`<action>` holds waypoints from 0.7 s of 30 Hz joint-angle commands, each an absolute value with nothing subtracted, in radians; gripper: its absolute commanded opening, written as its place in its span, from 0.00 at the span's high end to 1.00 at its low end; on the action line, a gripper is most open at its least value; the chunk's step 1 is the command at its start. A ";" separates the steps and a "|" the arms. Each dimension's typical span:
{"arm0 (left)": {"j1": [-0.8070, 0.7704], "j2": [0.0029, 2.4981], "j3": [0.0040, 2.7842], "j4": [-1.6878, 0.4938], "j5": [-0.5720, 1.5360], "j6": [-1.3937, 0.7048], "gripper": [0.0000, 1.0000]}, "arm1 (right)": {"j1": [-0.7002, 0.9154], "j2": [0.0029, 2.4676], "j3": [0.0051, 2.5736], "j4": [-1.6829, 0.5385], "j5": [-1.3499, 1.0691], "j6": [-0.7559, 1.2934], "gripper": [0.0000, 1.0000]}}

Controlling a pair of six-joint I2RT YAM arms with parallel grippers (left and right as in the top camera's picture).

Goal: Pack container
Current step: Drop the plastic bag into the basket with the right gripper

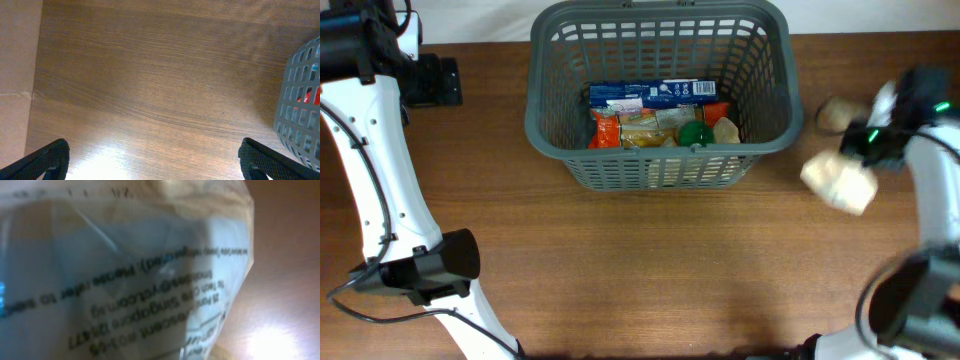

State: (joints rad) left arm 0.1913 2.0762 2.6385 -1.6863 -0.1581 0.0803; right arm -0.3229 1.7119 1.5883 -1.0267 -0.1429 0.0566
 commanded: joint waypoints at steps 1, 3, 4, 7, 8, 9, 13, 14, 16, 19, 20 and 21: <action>0.194 2.061 2.637 -1.687 -0.165 0.063 0.01 | -0.272 1.526 1.867 -1.034 -0.263 0.056 0.96; 0.194 2.061 2.637 -1.687 -0.165 0.063 0.01 | -0.228 1.484 1.974 -1.008 -0.263 0.054 0.96; 0.194 2.061 2.637 -1.687 -0.165 0.063 0.01 | -0.195 1.466 2.016 -0.986 -0.275 0.020 0.96; 0.194 2.061 2.637 -1.687 -0.165 0.063 0.01 | -0.089 1.439 2.052 -0.935 -0.371 -0.099 0.96; 0.194 2.061 2.637 -1.687 -0.165 0.063 0.01 | -0.038 1.441 2.052 -0.927 -0.420 -0.145 0.96; 0.194 2.061 2.637 -1.687 -0.165 0.063 0.01 | 0.006 1.451 2.052 -0.928 -0.453 -0.186 0.96; 0.194 2.061 2.637 -1.687 -0.165 0.063 0.01 | 0.185 1.545 2.051 -0.938 -0.487 -0.336 0.96; 0.194 2.061 2.637 -1.687 -0.165 0.063 0.01 | 0.244 1.604 2.051 -0.937 -0.487 -0.408 0.96; 0.194 2.061 2.637 -1.687 -0.165 0.063 0.01 | 0.323 1.711 2.051 -0.931 -0.487 -0.528 0.96; 0.194 2.061 2.637 -1.687 -0.165 0.063 0.01 | 0.395 1.865 2.051 -0.907 -0.487 -0.599 0.96; 0.194 2.061 2.637 -1.687 -0.165 0.063 0.01 | 0.406 1.896 2.051 -0.900 -0.487 -0.599 0.96; 0.194 2.061 2.637 -1.687 -0.165 0.063 0.01 | 0.429 1.961 2.051 -0.891 -0.487 -0.599 0.96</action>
